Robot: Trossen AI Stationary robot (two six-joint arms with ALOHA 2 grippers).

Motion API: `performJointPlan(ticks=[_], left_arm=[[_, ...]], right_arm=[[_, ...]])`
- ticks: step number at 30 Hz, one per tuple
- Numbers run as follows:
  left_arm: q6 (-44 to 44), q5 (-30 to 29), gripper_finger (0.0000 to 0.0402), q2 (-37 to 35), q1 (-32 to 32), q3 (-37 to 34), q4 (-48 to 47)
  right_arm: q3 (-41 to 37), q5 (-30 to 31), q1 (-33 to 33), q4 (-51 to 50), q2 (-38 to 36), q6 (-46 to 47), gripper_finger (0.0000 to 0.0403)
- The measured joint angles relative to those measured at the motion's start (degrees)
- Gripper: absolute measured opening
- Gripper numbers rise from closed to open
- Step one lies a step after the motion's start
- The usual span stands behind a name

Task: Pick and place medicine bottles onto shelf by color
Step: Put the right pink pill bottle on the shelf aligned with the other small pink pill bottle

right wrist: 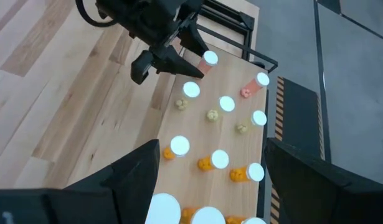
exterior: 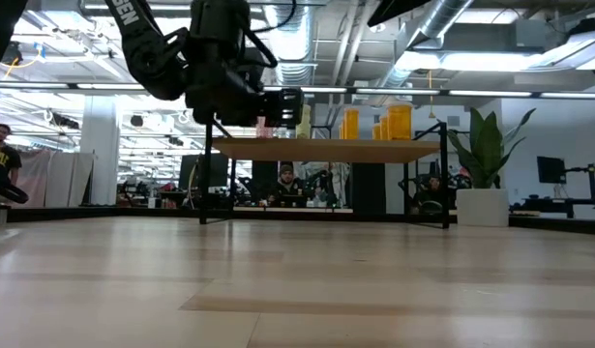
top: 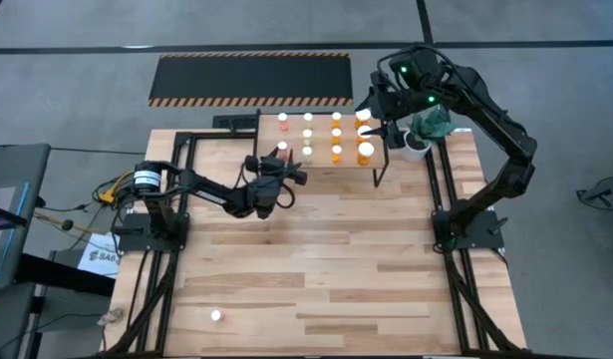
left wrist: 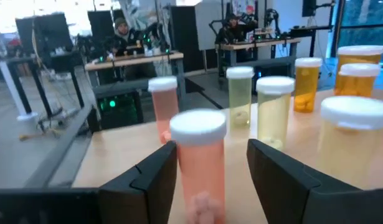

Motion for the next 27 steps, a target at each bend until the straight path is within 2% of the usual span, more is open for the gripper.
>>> performJointPlan(ticks=[4,10,13,19,23,25,27], left_arm=[[9.51,-1.12,0.0199,-0.02,-0.56,0.00,5.70],[27.08,-7.91,0.0234,-0.68,-1.11,0.00,20.54],[33.94,-7.62,0.0250,-2.98,-1.33,0.00,26.37],[33.94,-2.25,0.0273,-12.31,-2.29,0.00,27.78],[29.35,-0.15,0.0275,-21.74,-3.07,0.00,19.92],[24.52,1.33,0.0275,-27.44,-3.12,0.00,9.96],[15.36,5.22,0.0275,-33.84,-2.87,0.00,-4.67]], right_arm=[[0.00,-0.02,0.00,0.02,0.00,-0.02,0.0309],[0.00,-0.07,0.07,0.16,0.00,-0.07,0.0309],[0.00,-0.07,0.07,0.40,0.00,-0.07,0.0309],[0.00,-0.07,0.39,0.82,0.00,-0.04,0.0309],[0.00,-0.09,2.01,6.14,0.02,5.93,0.0309],[0.01,-0.09,3.15,11.49,0.25,12.68,0.0309],[0.03,-0.14,4.34,17.31,0.98,18.13,0.0309]])
